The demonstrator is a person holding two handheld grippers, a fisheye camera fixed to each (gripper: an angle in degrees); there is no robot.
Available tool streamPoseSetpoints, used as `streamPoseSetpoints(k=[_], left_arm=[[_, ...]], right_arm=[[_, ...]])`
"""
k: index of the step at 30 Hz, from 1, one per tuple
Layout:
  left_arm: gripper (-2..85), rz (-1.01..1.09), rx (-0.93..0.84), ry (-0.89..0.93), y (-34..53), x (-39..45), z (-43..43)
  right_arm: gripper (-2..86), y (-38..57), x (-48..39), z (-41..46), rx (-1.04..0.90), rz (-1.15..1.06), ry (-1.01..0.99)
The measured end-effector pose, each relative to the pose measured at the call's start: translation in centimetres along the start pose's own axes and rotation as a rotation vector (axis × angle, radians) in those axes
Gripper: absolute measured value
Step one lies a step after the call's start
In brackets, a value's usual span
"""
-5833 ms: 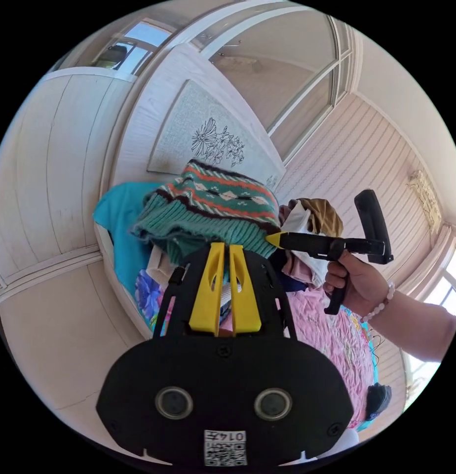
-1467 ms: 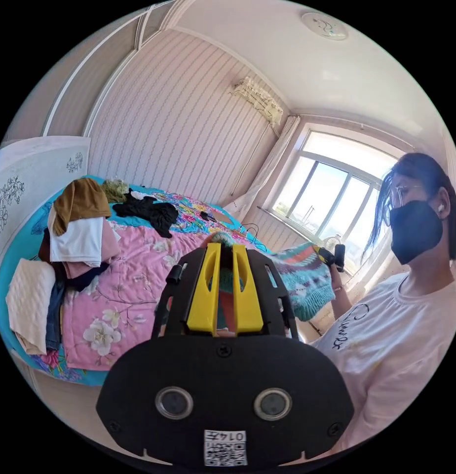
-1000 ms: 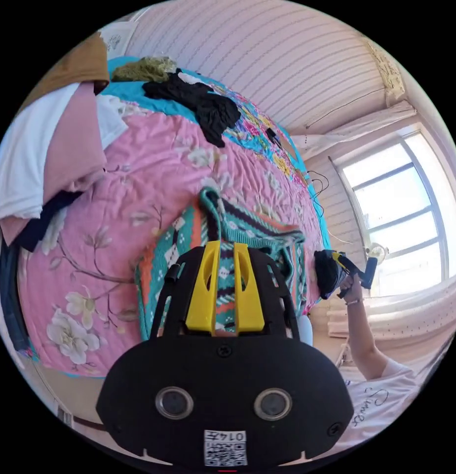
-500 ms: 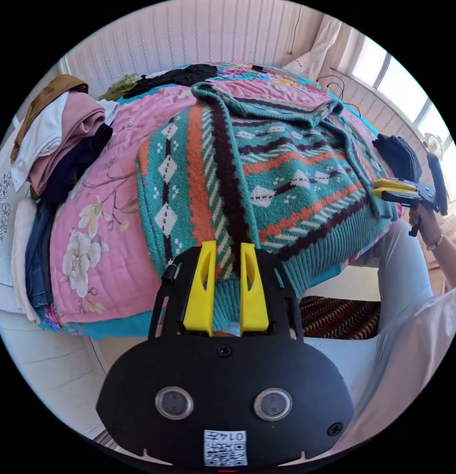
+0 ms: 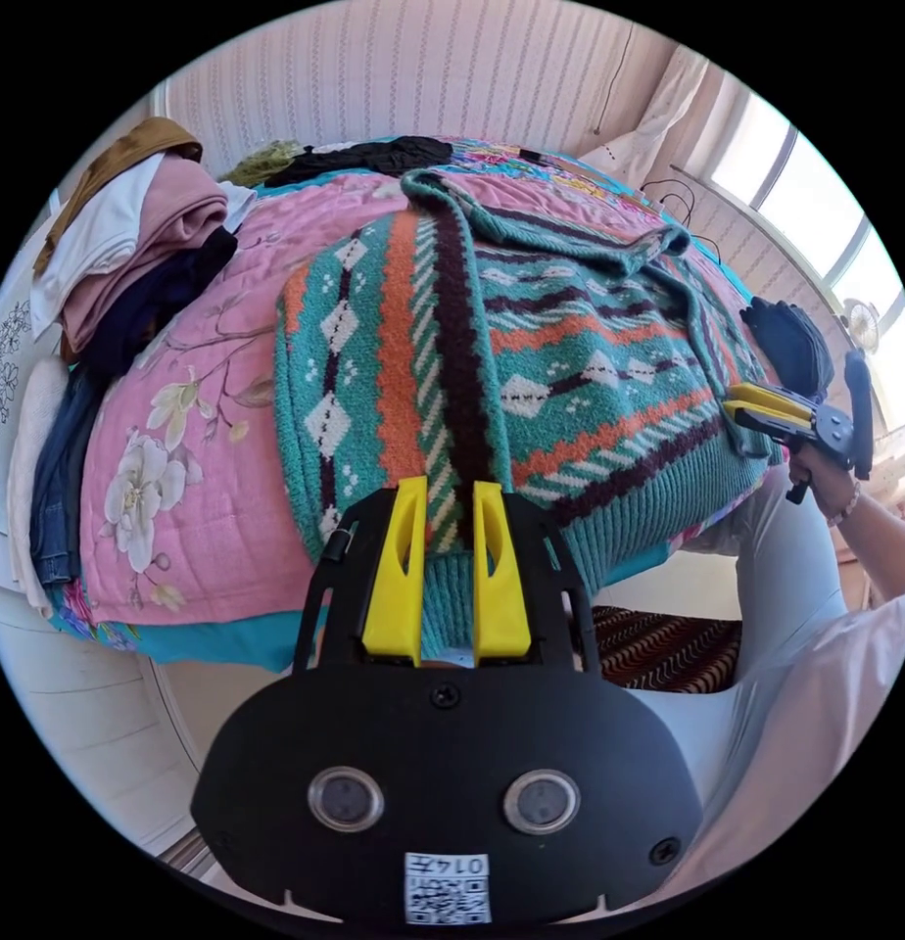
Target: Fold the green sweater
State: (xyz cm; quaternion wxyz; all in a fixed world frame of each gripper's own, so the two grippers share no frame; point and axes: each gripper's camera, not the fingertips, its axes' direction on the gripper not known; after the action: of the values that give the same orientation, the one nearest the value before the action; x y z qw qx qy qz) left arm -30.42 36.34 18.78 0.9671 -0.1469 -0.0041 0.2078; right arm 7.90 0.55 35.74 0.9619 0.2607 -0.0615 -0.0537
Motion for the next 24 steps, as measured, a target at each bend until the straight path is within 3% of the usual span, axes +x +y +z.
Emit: streamPoseSetpoints(k=[7,13,19,24], left_arm=[[2.2,0.04,0.022,-0.07,0.1,0.7,0.2],[0.0,0.022,-0.006,-0.011,-0.6,-1.1,-1.7],[-0.3,-0.029,0.107,-0.059,-1.5,-5.5,-6.4],[0.1,-0.111,0.22,-0.241,-4.2,-11.4,-10.9]], right_arm=[[7.6,-0.3,-0.1,0.0,-0.013,-0.03,-0.031],[2.9,-0.3,2.3,-2.3,-0.027,-0.055,-0.059],[2.2,0.0,9.3,-6.7,0.056,0.092,0.047],[2.3,-2.3,17.7,-11.9,0.14,0.204,0.245]])
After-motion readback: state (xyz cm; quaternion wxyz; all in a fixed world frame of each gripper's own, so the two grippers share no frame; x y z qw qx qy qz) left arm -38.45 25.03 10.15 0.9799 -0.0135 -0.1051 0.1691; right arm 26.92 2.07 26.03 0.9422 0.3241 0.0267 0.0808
